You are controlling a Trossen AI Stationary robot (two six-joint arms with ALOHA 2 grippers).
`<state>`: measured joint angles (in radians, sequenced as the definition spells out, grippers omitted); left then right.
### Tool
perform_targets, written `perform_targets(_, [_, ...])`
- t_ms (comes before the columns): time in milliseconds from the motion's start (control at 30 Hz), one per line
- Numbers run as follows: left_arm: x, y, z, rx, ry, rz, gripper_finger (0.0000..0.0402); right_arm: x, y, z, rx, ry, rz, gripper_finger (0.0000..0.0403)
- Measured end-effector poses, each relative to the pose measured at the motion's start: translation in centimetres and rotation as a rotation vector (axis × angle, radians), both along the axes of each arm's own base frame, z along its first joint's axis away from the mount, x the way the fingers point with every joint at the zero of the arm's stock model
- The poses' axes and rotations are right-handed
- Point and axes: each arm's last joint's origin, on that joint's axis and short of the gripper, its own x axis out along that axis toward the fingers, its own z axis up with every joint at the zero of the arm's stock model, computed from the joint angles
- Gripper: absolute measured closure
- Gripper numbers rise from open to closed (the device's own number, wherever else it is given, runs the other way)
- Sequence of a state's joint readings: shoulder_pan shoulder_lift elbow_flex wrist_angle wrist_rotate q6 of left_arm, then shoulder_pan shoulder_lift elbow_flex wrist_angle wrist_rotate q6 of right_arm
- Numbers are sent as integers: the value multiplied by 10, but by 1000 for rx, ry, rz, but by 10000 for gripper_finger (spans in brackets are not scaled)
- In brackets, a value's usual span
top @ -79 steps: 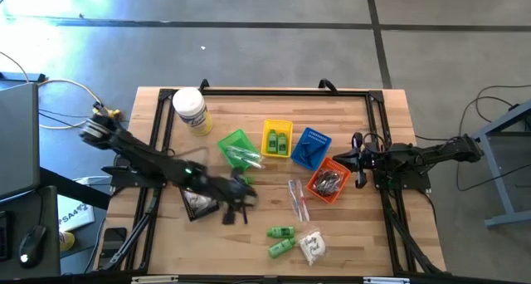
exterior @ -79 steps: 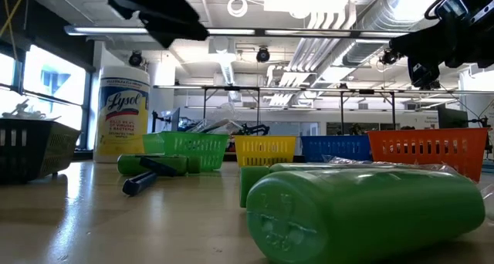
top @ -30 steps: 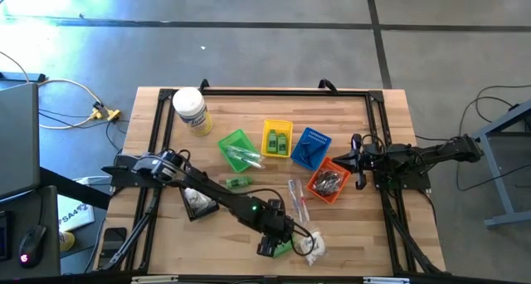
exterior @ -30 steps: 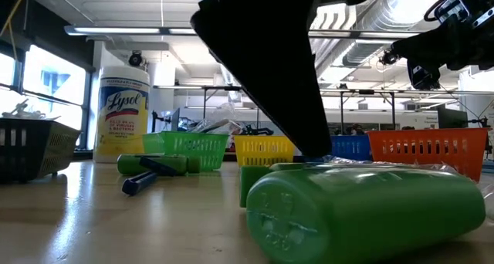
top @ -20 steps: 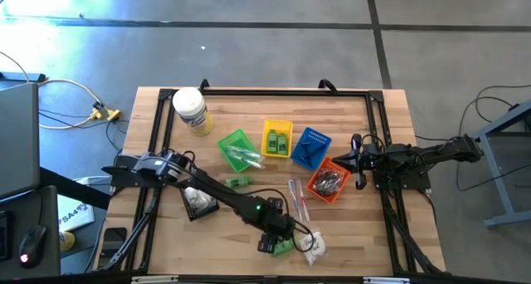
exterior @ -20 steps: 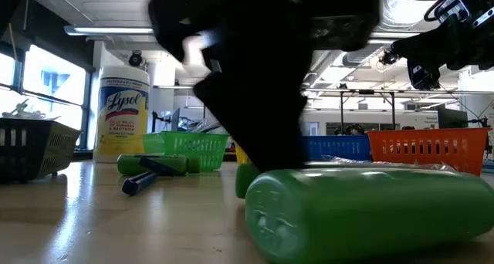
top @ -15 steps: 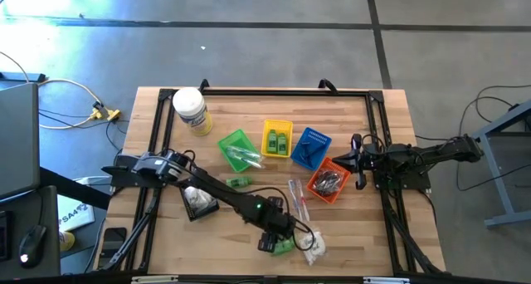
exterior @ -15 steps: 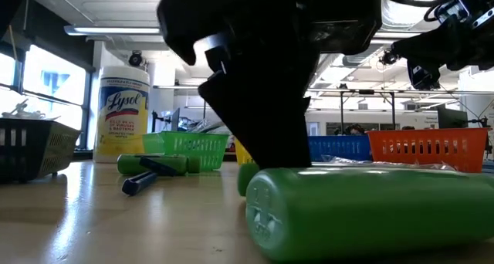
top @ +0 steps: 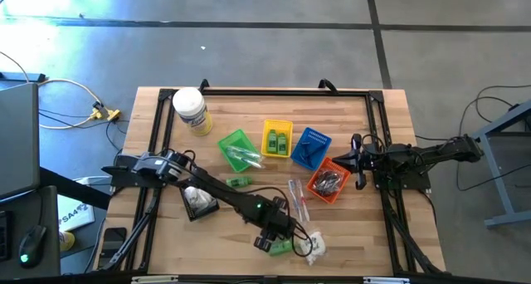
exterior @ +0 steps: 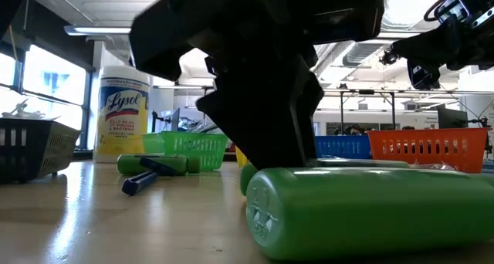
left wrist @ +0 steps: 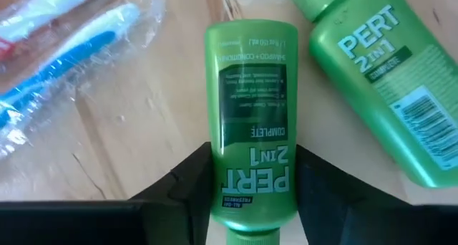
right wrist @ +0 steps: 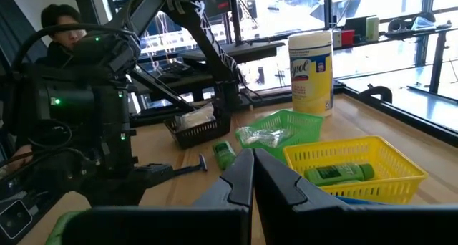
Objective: Pick & Place Travel size toiletries
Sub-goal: Put the shampoo bottle into the yellow bin
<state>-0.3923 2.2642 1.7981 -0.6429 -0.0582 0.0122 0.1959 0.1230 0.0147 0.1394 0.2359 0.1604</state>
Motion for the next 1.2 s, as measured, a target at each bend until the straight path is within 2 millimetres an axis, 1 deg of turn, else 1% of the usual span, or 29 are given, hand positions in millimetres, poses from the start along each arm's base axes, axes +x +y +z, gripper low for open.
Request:
perform_targets(100, [0,1,0,19,-6,-19,253,0,0,0,-3,0,0,399])
perform_targets(200, [-2,2,2,76,-7,-24,253,0,0,0,-3,1,0,399])
perform_targets(300, [-9,8,16,171,-15,-3,253,0,0,0,-2,1,0,399])
perform_targets(367, [-12,12,35,212,-59,24,253,0,0,0,0,2,2,399])
perform_targets(567, [-41,29,101,323,-130,85,253,0,0,0,1,-2,1,399])
perform_targets(633, [-50,37,124,324,-177,110,253,0,0,0,1,-2,1,399])
perform_targets(767, [-66,65,165,307,-247,181,254,0,0,1,1,-6,4,399])
perform_targets(867, [-80,89,183,297,-280,234,255,0,0,0,0,-3,3,399])
perform_targets(933, [-91,106,190,296,-289,269,255,0,0,0,-1,-3,3,399])
perform_targets(1033, [-107,131,191,282,-315,327,255,0,0,0,-2,-3,4,399])
perform_targets(1133, [-118,156,181,231,-342,357,255,0,0,0,3,-3,4,399])
perform_targets(1200, [-124,172,169,258,-320,372,255,0,0,0,19,-4,4,399])
